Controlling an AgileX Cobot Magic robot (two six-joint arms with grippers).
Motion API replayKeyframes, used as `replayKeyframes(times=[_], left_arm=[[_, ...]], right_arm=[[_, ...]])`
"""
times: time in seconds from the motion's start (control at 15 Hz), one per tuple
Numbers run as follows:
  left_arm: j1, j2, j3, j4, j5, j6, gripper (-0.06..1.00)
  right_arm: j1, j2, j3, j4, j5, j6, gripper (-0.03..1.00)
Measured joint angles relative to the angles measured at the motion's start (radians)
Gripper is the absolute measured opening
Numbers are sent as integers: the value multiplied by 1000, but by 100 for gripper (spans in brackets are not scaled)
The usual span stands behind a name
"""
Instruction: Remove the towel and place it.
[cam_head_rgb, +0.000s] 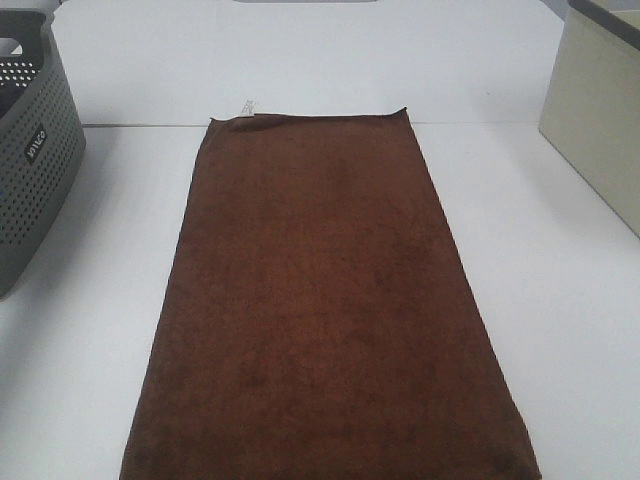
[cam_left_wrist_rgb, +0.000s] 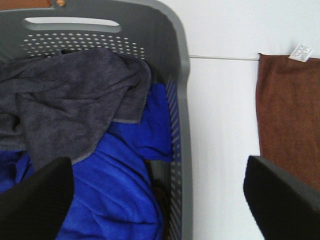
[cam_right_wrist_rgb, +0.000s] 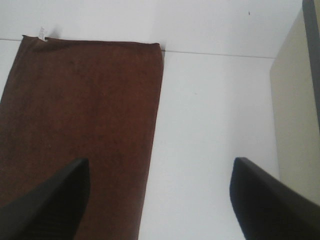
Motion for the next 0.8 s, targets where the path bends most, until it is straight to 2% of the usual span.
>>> replayKeyframes(times=[0.13,0.27,0.4,0.53,0.73,0.8], left_arm=[[8,-69,102,-4,0,19,83],[8,-198,275,-11,2,49,82],[8,-398,488,-14,-17,65,82],[8,-627,695,-14,-79,69,82],[8,-925,954,-15,-117,69,82],[8,-1007,1038,-15,-122,69,82]], right_arm=[[0,-62,117,-16,0,0,75],[0,-196,296,-16,2,0,75],[0,-409,505,-16,7,-1,75],[0,-614,691,-16,9,-5,75],[0,-900,894,-16,13,-7,75],[0,-979,943,-16,-12,-7,75]])
